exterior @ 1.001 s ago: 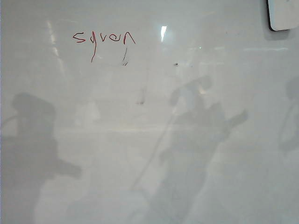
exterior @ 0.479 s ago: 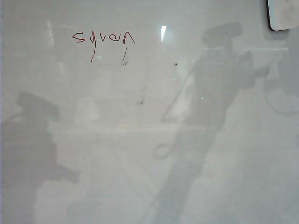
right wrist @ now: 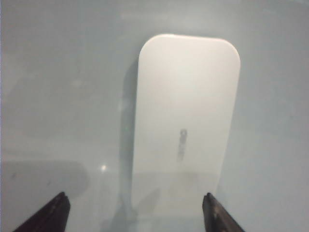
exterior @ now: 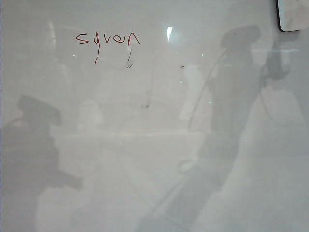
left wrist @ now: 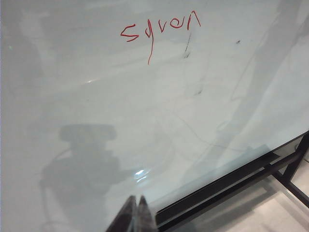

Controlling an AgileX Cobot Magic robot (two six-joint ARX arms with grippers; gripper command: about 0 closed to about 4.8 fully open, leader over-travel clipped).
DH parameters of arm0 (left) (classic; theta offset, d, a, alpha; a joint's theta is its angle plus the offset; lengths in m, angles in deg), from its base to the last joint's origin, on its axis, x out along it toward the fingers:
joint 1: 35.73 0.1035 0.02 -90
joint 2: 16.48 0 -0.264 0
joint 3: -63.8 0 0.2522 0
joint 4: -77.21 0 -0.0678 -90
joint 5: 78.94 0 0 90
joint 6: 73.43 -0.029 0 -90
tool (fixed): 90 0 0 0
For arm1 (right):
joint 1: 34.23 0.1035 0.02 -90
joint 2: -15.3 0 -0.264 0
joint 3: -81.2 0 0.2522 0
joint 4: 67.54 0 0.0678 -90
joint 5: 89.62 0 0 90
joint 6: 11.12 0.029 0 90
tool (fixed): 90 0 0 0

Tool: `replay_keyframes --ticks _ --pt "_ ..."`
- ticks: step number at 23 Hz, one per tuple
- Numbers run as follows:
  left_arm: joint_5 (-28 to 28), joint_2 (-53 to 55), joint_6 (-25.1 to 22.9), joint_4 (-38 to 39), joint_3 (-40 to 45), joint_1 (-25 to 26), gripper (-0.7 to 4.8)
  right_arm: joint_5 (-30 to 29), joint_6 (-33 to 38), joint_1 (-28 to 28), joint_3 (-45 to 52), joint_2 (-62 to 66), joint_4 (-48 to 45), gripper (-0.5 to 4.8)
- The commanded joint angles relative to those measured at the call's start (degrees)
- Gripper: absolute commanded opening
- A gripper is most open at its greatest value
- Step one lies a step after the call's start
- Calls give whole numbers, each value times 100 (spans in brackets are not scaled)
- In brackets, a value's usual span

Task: Grab the whiteboard eraser that is attached to the surface of the whiteboard and use it to clean the writing on the whiteboard.

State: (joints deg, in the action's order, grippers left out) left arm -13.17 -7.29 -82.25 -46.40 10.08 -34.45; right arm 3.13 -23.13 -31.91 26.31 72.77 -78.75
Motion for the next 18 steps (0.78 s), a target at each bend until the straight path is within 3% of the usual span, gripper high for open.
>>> replay_keyframes --ticks 1,11,18 --pt "-22 -2 -20 -68 -24 -2 -2 55 24 -92 -33 256 -713 379" --pt "-22 -2 -20 -68 -24 0 -2 -46 28 -391 -238 518 -782 378" --pt "-24 -2 -20 -66 -24 0 -2 -420 26 -380 -649 809 -656 383"
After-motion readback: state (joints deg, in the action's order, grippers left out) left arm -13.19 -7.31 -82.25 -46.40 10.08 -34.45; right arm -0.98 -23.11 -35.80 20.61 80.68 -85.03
